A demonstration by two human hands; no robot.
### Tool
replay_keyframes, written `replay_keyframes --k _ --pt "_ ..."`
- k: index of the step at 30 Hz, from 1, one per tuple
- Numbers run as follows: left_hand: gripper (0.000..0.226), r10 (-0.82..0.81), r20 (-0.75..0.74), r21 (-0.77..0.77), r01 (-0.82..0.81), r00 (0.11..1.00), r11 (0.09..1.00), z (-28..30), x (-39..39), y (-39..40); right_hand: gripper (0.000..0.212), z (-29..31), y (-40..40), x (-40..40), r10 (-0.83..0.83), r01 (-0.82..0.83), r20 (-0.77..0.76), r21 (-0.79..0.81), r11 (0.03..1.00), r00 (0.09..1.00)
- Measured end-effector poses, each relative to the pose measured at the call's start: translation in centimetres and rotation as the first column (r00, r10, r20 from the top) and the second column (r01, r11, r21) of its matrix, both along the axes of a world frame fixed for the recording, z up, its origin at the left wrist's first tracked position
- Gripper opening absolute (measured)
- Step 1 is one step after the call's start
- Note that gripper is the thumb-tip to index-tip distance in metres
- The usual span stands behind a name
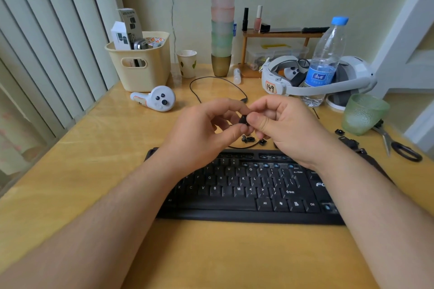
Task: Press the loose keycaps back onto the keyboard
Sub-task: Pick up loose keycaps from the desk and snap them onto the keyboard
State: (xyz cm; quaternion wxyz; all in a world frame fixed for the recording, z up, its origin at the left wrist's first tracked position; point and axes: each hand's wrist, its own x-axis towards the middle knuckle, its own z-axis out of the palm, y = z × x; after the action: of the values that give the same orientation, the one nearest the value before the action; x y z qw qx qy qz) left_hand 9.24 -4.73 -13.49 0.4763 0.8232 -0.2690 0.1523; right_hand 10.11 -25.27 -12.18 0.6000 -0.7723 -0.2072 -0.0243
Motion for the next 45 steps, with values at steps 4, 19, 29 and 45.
replay_keyframes --k 4,19,29,45 --pt "0.027 -0.057 -0.095 -0.121 0.045 0.994 0.992 0.06 0.12 0.05 0.020 0.09 -0.35 -0.01 0.025 -0.025 0.019 0.014 1.000 1.000" --pt "0.028 -0.037 -0.155 -0.156 0.013 0.987 0.988 0.08 0.12 0.11 0.028 0.20 -0.26 -0.23 0.029 -0.027 0.083 -0.023 0.999 0.996" --pt "0.029 -0.021 -0.184 -0.138 -0.005 0.983 0.990 0.31 -0.05 0.24 0.023 0.12 -0.14 -0.54 -0.044 0.064 0.171 -0.113 0.992 0.984" --pt "0.005 -0.097 -0.421 -0.343 -0.060 0.902 0.937 0.90 -0.20 -0.11 0.016 -0.43 0.41 -0.57 -0.188 0.218 0.248 -0.098 0.971 0.950"
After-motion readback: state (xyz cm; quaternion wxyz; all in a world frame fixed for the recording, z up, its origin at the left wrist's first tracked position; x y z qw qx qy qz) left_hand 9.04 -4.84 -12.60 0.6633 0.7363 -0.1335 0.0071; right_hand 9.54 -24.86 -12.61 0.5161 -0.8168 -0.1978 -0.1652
